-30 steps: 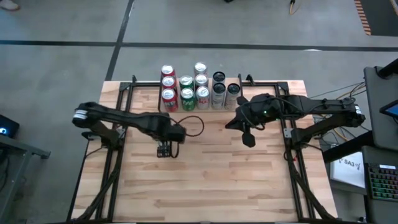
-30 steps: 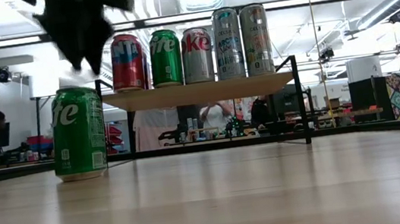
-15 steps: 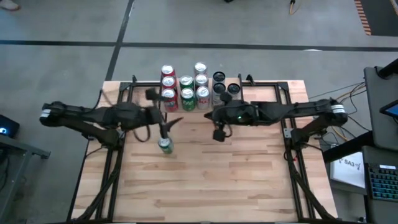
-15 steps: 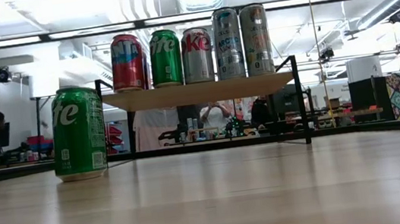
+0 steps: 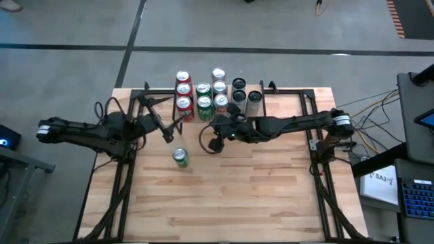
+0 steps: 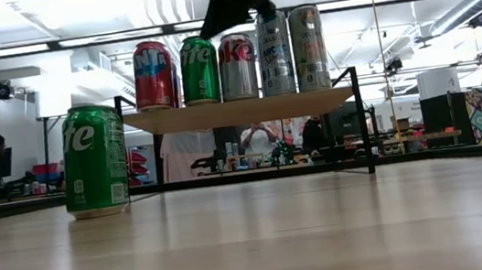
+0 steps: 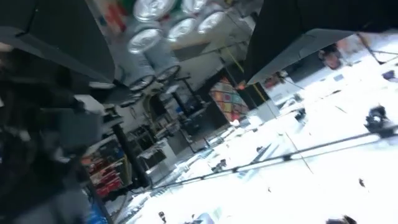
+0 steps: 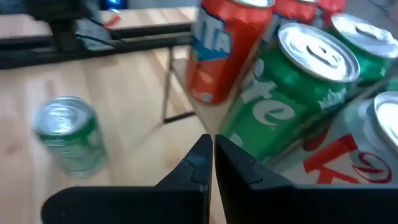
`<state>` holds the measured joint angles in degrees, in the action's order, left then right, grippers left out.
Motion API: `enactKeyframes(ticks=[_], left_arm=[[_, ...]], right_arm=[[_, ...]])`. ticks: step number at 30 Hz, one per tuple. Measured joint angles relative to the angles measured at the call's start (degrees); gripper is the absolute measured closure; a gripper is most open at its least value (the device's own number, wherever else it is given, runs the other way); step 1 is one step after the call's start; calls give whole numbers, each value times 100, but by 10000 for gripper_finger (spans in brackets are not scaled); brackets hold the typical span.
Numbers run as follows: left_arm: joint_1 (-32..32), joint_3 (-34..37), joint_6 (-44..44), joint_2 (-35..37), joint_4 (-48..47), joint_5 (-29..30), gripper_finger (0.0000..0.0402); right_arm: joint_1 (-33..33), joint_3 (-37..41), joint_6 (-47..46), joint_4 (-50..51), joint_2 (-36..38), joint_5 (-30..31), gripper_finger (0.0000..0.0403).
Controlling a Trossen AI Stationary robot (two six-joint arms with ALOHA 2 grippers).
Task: Place canned beverage on shelf
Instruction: Adjust the green soda cans on the shelf
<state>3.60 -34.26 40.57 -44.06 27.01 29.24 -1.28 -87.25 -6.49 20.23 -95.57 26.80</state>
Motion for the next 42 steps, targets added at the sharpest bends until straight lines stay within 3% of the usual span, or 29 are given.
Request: enactKeyframes(ticks=[6,13,42], left_arm=[[0,69,211,308,-44,334,58],[-25,96,363,437,-47,339,58],[-24,107,396,434,-44,338,58]], right_arm=[[3,-341,-653,52,-429,510,394],[42,-508,-1370,113,-451,536,394],[197,-517,-1431,2,-473,797,394]])
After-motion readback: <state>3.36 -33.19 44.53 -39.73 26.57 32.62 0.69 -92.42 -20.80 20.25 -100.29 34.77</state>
